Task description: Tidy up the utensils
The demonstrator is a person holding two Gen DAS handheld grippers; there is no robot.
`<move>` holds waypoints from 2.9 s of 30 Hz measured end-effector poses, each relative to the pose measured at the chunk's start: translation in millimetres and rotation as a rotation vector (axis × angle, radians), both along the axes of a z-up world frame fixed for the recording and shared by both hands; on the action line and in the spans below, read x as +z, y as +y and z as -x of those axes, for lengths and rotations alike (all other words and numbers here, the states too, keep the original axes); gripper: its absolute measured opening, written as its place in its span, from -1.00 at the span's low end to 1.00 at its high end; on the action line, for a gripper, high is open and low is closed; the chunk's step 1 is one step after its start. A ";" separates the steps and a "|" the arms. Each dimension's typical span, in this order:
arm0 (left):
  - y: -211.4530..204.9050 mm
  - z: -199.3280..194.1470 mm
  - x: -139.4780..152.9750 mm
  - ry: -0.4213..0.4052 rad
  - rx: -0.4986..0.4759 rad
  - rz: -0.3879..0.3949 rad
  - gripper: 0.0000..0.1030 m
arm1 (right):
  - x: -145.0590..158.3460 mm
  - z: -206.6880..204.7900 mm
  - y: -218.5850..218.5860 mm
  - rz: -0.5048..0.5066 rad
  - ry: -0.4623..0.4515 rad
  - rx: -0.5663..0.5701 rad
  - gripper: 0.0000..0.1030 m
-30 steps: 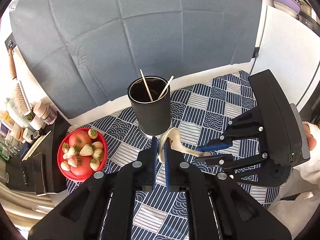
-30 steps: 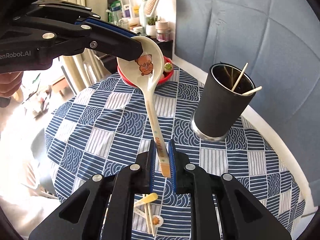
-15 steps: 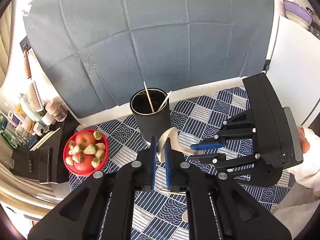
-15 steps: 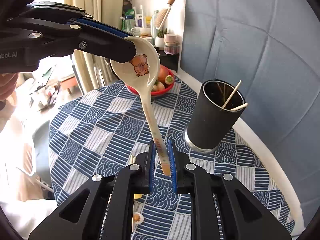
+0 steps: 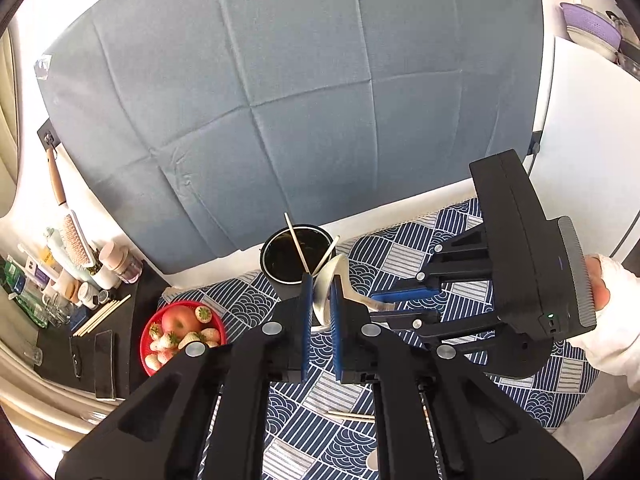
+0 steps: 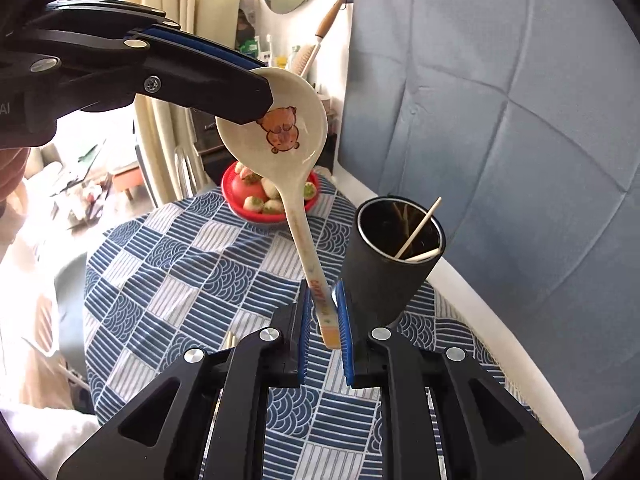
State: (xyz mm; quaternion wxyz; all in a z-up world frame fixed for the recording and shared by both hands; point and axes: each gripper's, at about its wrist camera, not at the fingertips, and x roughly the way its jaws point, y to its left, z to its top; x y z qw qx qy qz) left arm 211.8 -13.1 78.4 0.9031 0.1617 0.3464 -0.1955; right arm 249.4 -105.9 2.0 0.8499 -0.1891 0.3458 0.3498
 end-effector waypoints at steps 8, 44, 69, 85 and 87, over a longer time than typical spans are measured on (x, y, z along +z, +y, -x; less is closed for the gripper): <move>7.8 -33.1 8.5 -0.003 -0.049 0.000 -0.83 | 8.6 -28.5 6.1 -0.001 -0.030 -0.043 -0.76; 20.3 -134.8 -14.8 0.032 -0.342 -0.036 0.04 | -38.6 -102.7 20.2 -0.237 0.004 -0.414 -0.18; 72.4 -121.9 -35.3 0.065 -0.174 0.175 0.88 | -16.8 -57.7 -4.8 -0.003 -0.002 -0.410 0.69; 75.8 -38.3 -68.8 0.119 -0.017 0.184 0.88 | -27.6 -8.7 4.1 0.045 0.036 -0.227 0.69; 74.1 -29.4 -76.6 0.127 0.003 0.173 0.88 | -31.8 -2.1 4.4 0.045 0.042 -0.206 0.69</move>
